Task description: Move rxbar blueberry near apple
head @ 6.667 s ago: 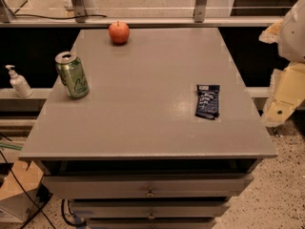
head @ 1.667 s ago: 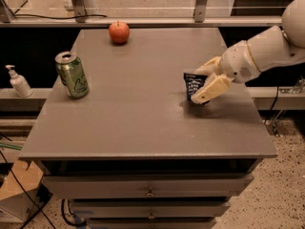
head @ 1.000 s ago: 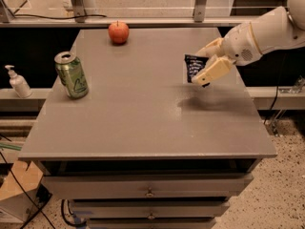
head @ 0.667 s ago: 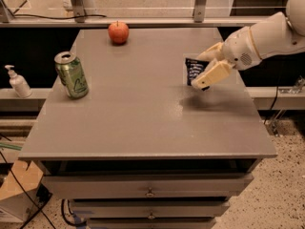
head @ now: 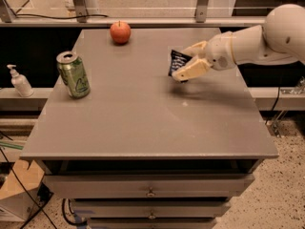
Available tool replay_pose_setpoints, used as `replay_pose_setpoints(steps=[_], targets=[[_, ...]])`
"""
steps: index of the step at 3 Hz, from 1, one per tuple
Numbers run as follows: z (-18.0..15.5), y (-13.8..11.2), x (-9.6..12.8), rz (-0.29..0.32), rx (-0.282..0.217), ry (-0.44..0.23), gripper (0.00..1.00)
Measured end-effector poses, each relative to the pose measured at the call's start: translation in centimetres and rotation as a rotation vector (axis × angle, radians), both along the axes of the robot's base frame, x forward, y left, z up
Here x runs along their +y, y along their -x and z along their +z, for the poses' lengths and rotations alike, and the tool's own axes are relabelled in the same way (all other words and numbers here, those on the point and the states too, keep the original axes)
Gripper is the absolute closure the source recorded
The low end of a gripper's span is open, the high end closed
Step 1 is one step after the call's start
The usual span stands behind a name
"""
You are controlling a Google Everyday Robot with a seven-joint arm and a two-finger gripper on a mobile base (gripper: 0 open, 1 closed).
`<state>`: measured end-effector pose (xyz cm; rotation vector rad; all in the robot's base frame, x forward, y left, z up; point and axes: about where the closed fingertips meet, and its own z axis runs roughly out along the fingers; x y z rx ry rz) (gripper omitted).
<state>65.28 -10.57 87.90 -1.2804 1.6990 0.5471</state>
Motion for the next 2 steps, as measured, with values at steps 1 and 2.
replay_pose_setpoints(steps=[1,2], targets=[[0.9,-4.0,2.4,-0.020,-0.074,-0.052,1.00],[1.3,-7.7,5.1,-0.028,-0.123,-0.108,1.00]])
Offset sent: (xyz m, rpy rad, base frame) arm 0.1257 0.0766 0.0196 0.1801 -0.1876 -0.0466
